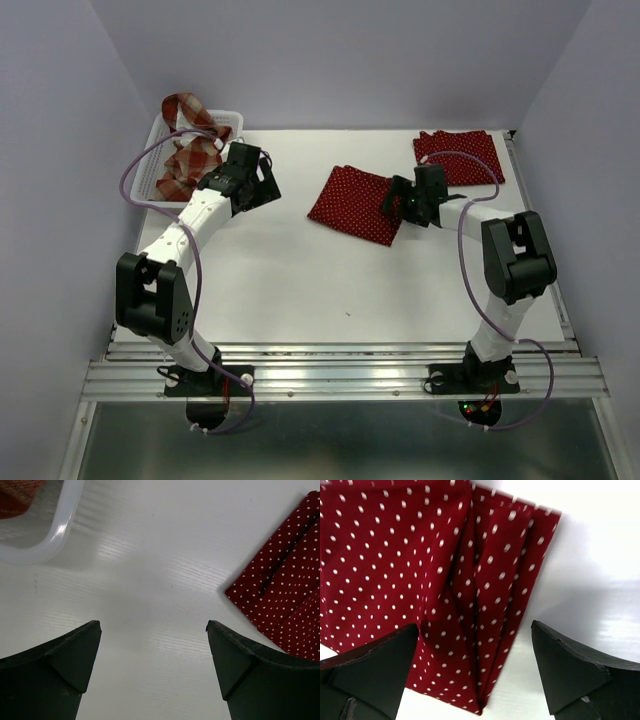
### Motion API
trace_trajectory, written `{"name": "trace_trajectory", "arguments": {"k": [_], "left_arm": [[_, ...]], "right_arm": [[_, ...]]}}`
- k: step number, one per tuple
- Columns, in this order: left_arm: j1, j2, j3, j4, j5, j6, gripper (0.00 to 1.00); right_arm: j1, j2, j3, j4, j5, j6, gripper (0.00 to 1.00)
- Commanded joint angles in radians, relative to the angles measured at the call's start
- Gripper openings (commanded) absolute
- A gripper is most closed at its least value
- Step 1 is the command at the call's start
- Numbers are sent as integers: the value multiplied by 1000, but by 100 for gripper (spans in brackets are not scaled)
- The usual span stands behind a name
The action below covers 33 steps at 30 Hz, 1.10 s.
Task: Fold and stack the skirts
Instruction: Neatly place the folded skirt to the corner
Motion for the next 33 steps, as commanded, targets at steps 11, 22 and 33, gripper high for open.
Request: {"name": "trace_trajectory", "arguments": {"k": [11, 22, 33], "left_arm": [[4, -42, -28, 45, 39, 16, 99], [4, -37, -36, 59, 62, 16, 99], [4, -41, -39, 60, 67, 14, 99]], "right_arm": [[108, 38, 153, -172, 325, 119, 100], [126, 129, 188, -216, 330, 147, 100], [145, 199, 223, -233, 327, 128, 77]]}}
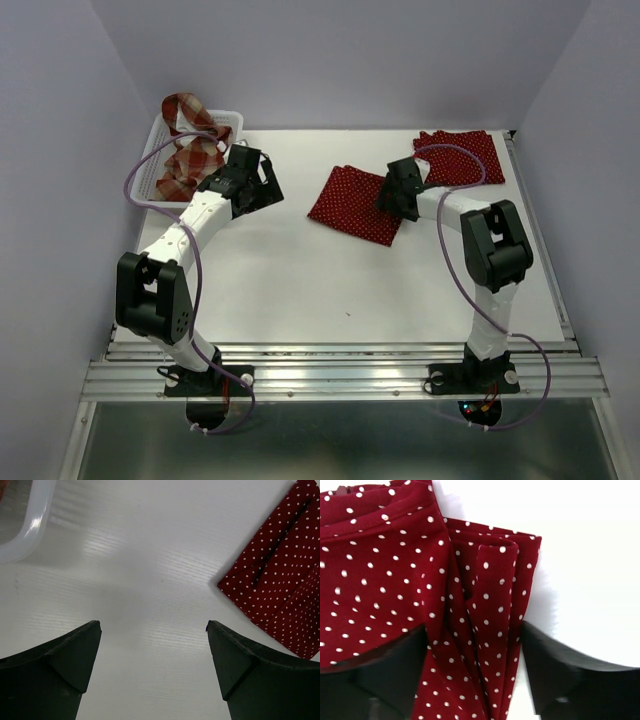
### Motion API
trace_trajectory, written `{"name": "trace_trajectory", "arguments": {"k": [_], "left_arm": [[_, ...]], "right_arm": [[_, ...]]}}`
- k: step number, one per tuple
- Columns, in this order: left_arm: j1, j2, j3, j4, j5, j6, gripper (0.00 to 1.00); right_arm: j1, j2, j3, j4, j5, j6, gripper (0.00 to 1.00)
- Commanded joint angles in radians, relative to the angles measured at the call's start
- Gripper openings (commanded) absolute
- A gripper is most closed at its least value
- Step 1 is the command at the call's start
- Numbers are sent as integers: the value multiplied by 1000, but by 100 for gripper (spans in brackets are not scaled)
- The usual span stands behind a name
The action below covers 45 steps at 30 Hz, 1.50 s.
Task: Fold and stack the skirts
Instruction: Neatly place the folded skirt to the corner
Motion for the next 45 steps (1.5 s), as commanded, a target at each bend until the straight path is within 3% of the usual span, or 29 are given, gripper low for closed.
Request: {"name": "trace_trajectory", "arguments": {"k": [1, 4, 9, 13, 28, 45], "left_arm": [[4, -40, -12, 24, 7, 11, 99], [4, -40, -8, 25, 15, 7, 99], [4, -47, -1, 31, 35, 13, 99], [4, -49, 3, 24, 27, 13, 99], [12, -9, 48, 1, -27, 10, 99], [22, 60, 117, -25, -77, -15, 99]], "right_arm": [[11, 67, 26, -45, 19, 1, 72], [11, 95, 58, -43, 29, -28, 50], [11, 101, 110, -39, 44, -100, 26], [11, 86, 159, -8, 35, -281, 0], [-68, 20, 319, 72, 3, -734, 1], [-193, 102, 570, 47, 55, -919, 1]]}}
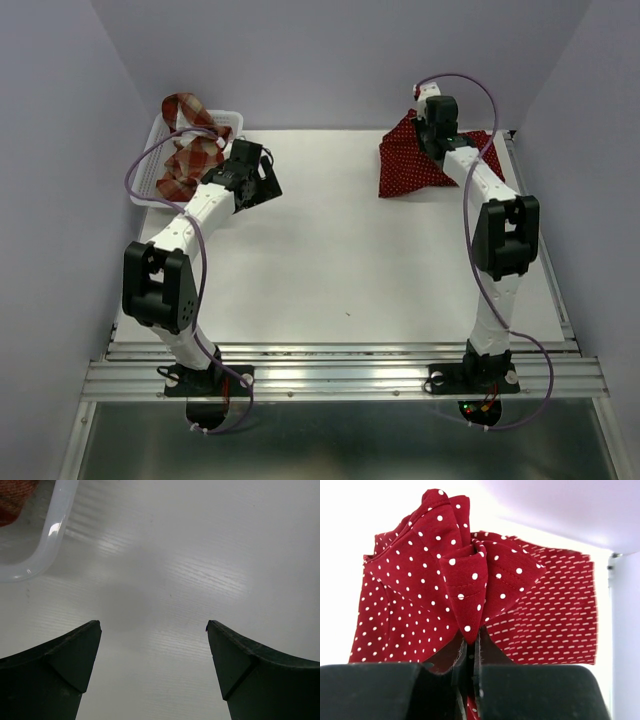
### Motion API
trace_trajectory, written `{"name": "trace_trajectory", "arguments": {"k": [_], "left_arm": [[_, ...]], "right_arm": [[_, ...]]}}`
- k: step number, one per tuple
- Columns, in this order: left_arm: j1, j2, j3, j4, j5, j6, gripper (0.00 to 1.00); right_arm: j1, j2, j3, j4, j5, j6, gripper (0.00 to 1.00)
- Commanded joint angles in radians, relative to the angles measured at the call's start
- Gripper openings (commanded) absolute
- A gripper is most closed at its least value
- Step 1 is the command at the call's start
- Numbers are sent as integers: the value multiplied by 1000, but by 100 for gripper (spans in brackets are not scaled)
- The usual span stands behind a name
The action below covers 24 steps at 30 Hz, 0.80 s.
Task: Fold and stack the skirts
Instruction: Neatly place the folded skirt to the corner
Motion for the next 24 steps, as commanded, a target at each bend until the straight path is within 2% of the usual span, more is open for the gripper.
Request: {"name": "trace_trajectory", "arguments": {"k": [1, 8, 24], "left_arm": [[7, -4, 54, -10, -30, -14, 99], [9, 21, 80, -17, -30, -15, 99], [12, 78, 137, -30, -27, 0, 99]], "right_arm": [[-31, 23, 107, 43, 35, -69, 1], [-63, 55, 204, 43, 9, -95, 1], [-109, 52, 259, -7, 6, -106, 1]]}}
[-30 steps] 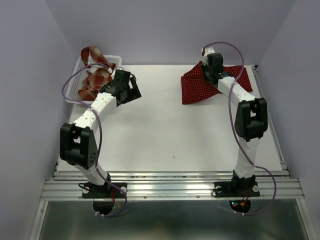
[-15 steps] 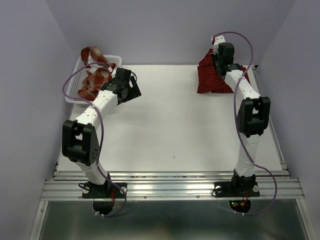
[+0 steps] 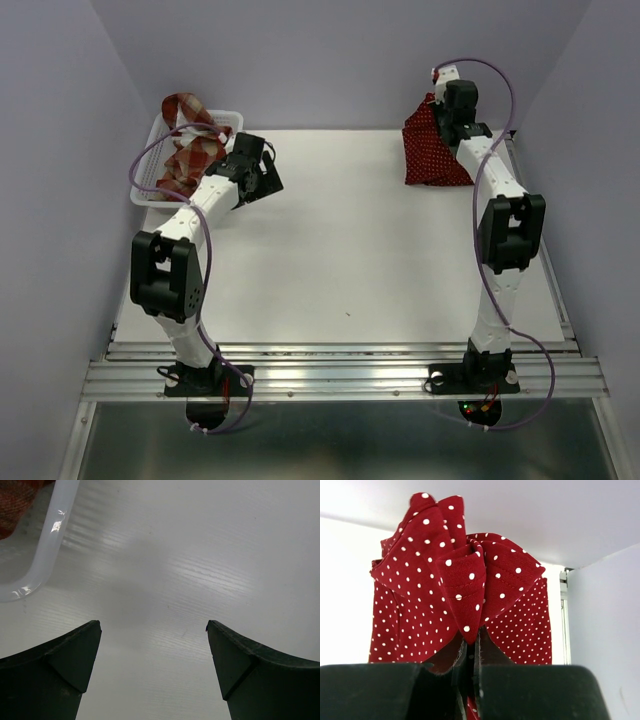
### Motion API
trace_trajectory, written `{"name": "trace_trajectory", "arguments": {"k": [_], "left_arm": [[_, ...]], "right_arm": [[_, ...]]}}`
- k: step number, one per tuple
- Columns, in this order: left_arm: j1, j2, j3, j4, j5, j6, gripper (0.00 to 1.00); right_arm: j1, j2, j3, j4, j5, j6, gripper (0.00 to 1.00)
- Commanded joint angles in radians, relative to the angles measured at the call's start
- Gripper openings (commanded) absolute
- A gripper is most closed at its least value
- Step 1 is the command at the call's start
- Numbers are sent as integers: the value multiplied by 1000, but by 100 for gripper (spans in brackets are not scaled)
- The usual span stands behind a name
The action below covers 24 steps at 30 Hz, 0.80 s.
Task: Fold and stack the skirts
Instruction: Neatly place the folded skirt to the corner
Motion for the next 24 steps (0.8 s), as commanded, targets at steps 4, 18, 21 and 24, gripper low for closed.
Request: {"name": "trace_trajectory", "arguments": {"k": [4, 18, 21, 24], "left_arm": [[6, 8, 64, -7, -15, 14, 99], [7, 25, 76, -15, -9, 12, 99], [7, 31, 81, -21, -9, 9, 99], [7, 35, 93, -34, -13, 6, 99]], "right_arm": [[-28, -31, 69, 11, -23, -21, 1], [-88, -23, 125, -51, -78, 40, 1], [-110, -29, 133, -57, -141, 74, 1], [-110, -17, 153, -55, -151, 83, 1]]}}
